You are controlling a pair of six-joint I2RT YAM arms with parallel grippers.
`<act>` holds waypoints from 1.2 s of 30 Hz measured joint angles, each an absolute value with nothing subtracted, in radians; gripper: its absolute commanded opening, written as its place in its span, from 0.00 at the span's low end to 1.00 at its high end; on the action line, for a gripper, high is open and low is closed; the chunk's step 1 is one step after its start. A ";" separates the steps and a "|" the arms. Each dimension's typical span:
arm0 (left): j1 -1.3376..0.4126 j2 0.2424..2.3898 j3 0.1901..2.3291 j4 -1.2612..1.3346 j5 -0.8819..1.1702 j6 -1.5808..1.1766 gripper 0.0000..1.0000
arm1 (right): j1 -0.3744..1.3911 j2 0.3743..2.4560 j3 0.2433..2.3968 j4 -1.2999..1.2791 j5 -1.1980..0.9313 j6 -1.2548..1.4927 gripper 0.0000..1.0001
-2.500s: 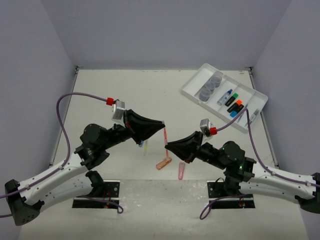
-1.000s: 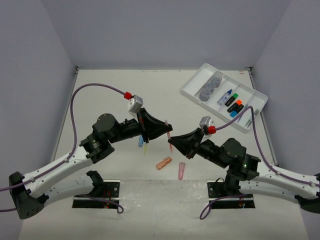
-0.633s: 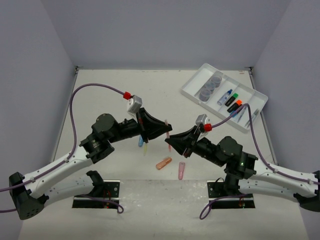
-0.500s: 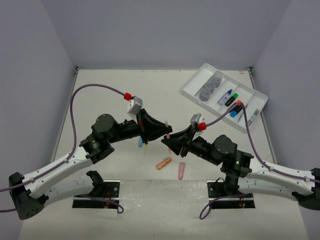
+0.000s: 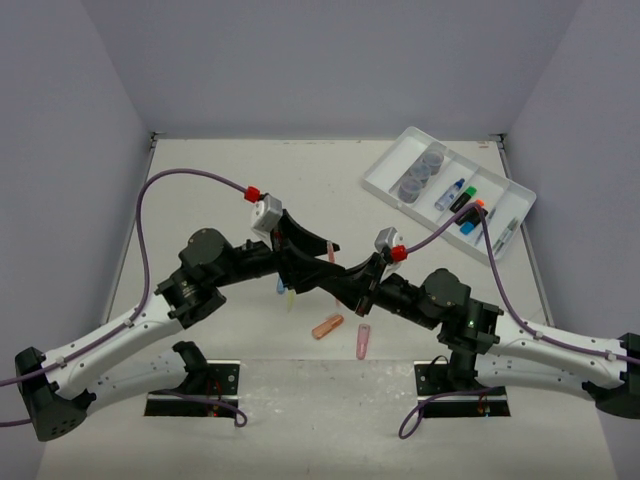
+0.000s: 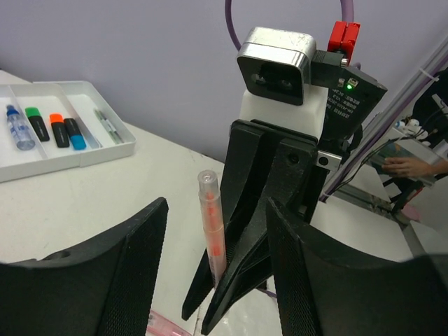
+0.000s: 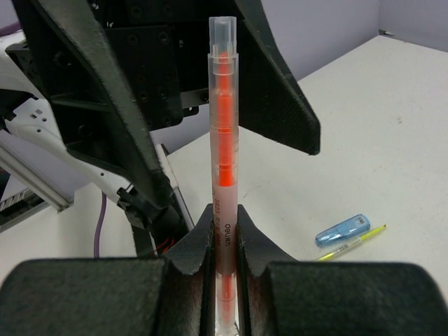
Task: Sort the stationery into containers
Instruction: Close the pen cap on the pen.
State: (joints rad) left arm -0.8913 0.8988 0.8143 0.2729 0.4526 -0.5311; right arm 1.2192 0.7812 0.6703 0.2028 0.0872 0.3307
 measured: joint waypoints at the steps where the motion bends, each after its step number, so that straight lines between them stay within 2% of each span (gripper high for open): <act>1: -0.891 0.899 0.819 0.266 0.451 -0.528 0.63 | 1.219 0.783 0.671 0.203 0.087 0.331 0.00; 6: -0.891 0.901 0.867 0.234 0.430 -0.507 0.59 | 1.219 0.787 0.671 0.203 0.086 0.331 0.00; 10: -0.891 0.902 0.907 0.209 0.408 -0.489 0.49 | 1.219 0.785 0.671 0.203 0.087 0.331 0.00; 16: -0.891 0.909 0.921 0.192 0.386 -0.475 0.30 | 1.219 0.783 0.671 0.203 0.087 0.330 0.00; 19: -0.891 0.916 0.922 0.187 0.385 -0.474 0.12 | 1.219 0.782 0.671 0.203 0.087 0.329 0.00; 22: -0.892 0.918 0.922 0.185 0.387 -0.478 0.01 | 1.219 0.782 0.671 0.201 0.087 0.327 0.00; 36: -0.890 0.929 0.889 0.250 0.411 -0.511 0.00 | 1.219 0.784 0.686 0.167 0.121 0.288 0.00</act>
